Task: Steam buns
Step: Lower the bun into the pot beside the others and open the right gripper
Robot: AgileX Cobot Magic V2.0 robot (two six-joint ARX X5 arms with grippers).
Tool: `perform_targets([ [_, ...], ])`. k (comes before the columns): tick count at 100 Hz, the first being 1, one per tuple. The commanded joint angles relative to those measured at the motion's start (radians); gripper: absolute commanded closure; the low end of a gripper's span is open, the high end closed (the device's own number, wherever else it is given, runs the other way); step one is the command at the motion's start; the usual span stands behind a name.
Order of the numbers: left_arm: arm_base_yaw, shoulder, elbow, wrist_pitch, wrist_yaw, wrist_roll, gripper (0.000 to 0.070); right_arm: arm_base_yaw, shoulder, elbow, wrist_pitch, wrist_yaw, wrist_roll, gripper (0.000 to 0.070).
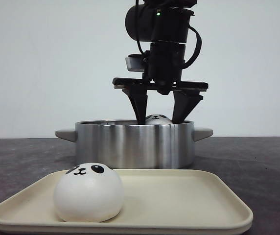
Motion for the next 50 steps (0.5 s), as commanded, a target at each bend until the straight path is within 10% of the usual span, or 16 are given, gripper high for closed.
perform_targets([
  [1,-0.007,0.006,0.020,0.004,-0.006,0.009,0.0147,0.002,0.026,0.017,-0.006,0.002,-0.005,0.0228],
  [50,-0.007,0.010,0.020,-0.010,-0.009,0.001,0.0147,-0.001,0.026,0.017,-0.022,-0.028,-0.023,0.0116],
])
